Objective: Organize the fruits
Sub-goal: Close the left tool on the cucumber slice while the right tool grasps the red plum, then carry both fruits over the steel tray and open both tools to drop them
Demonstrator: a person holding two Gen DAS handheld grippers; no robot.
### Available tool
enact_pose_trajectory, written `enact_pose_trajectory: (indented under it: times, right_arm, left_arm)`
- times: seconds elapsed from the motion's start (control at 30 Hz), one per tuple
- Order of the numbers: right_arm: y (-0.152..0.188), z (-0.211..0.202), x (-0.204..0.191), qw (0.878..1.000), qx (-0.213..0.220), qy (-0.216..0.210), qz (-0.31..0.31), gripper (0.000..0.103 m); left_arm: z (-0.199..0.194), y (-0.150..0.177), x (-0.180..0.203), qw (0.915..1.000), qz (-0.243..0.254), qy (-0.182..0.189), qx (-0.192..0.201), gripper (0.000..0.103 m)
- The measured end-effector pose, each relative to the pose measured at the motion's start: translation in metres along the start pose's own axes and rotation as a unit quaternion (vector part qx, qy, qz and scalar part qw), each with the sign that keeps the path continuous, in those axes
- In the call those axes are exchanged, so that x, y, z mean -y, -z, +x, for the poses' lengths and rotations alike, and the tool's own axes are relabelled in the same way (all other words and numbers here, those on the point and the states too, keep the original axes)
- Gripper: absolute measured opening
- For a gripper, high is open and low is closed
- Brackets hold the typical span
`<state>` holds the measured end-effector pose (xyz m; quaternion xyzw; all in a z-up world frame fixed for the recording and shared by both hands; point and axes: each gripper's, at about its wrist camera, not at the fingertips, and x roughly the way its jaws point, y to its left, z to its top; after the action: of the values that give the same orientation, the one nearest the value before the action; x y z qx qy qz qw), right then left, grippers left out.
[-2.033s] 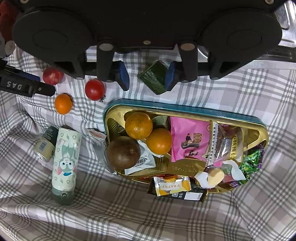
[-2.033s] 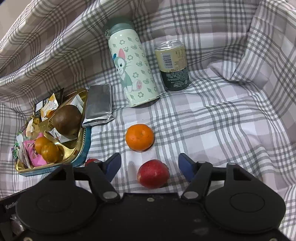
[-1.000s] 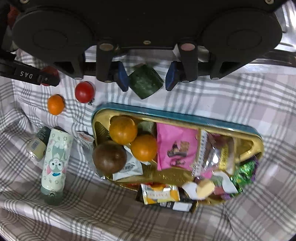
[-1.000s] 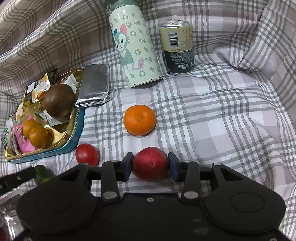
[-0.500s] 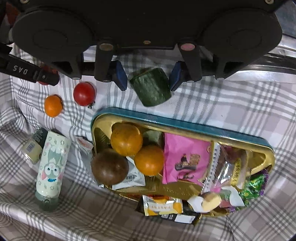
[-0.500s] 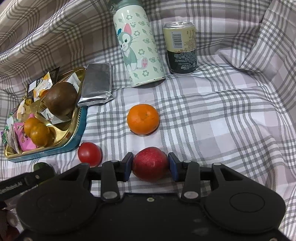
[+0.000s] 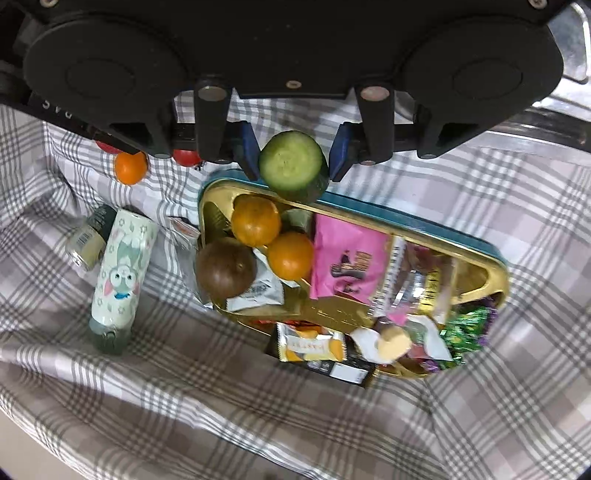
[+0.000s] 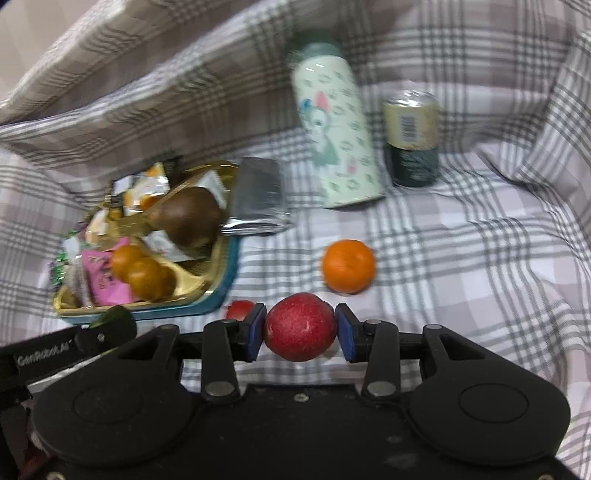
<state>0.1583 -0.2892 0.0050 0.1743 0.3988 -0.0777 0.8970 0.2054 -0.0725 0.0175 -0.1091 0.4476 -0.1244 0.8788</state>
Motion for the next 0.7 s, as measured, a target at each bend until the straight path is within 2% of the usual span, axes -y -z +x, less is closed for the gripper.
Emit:
enact_pose_trajectory:
  times: [0.27,0.43,0.7]
  right_arm:
    - [0.017,-0.017,-0.045,0.994,0.01,-0.077,-0.075,0.043]
    - [0.034,-0.022,-0.077,0.986,-0.001,-0.118,-0.117,0.043]
    - [0.063,-0.031,-0.114,0.97,-0.02,-0.182,-0.159,0.043]
  left_arm:
    - [-0.033,0.005,-0.023,0.9991,-0.001,-0.039,0.014,0.046]
    - [-0.052,0.016,-0.044,0.9981,-0.008,-0.059,0.014,0.046]
    - [-0.094,0.031,-0.077,0.9949,-0.03,-0.09,0.033,0.046]
